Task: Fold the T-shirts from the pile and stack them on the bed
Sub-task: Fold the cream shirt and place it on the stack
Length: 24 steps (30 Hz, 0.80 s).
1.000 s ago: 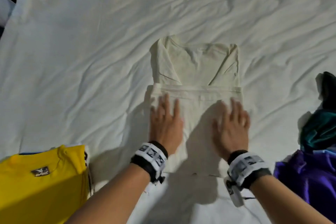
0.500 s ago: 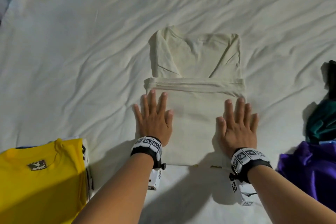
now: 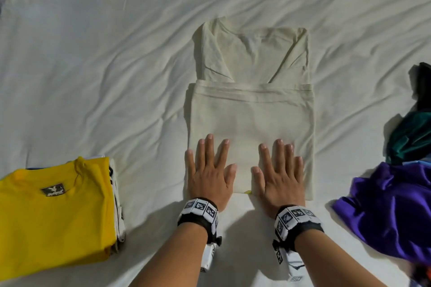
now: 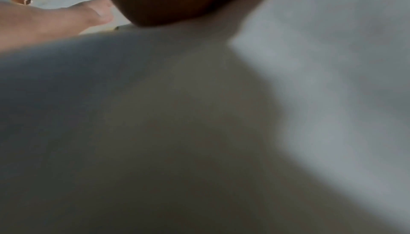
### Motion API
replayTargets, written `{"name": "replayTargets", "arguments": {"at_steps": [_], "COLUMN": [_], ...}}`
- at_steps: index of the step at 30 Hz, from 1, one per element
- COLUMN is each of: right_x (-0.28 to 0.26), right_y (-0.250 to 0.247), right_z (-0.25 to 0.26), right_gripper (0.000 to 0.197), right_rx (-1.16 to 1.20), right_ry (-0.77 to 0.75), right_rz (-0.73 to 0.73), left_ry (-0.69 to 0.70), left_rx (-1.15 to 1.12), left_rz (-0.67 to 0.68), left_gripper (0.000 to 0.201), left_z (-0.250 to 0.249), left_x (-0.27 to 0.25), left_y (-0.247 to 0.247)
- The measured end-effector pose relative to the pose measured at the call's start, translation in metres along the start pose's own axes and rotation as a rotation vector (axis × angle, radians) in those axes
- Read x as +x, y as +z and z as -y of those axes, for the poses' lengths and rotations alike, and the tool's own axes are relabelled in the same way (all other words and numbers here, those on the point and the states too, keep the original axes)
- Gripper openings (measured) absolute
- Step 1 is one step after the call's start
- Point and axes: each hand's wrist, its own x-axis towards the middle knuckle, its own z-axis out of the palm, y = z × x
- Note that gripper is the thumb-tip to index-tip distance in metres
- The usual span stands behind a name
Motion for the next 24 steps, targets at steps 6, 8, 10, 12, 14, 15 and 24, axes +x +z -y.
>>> {"name": "replayTargets", "arguments": {"at_steps": [6,8,10,12,14,15,24], "right_x": [-0.001,-0.001,-0.001,-0.003,-0.006,-0.008,-0.044], "right_y": [0.000,0.002,0.001,-0.005,-0.011,-0.016,-0.045], "right_z": [-0.024,-0.033,-0.042,-0.050,-0.054,-0.054,-0.047], "right_gripper": [0.061,0.060,0.061,0.062,0.063,0.064,0.085], "right_rx": [-0.057,-0.068,-0.090,-0.100,-0.105,-0.108,-0.367], "right_ry": [-0.030,-0.053,-0.064,-0.061,-0.060,-0.068,-0.284], "right_rz": [-0.010,-0.007,-0.009,0.009,0.044,0.047,0.151], "left_ry": [0.043,0.052,0.045,0.046,0.074,0.097,0.356], "left_rx": [0.094,0.123,0.138,0.145,0.172,0.186,0.473], "left_rz": [-0.005,-0.006,-0.001,0.013,0.056,0.076,0.221], "left_gripper": [0.065,0.065,0.064,0.064,0.066,0.068,0.078], "left_z": [0.032,0.041,0.048,0.052,0.052,0.052,0.039], "left_x": [-0.004,-0.006,-0.006,-0.005,-0.004,-0.005,-0.036], "left_y": [-0.004,-0.005,-0.007,-0.010,-0.019,-0.026,-0.062]}}
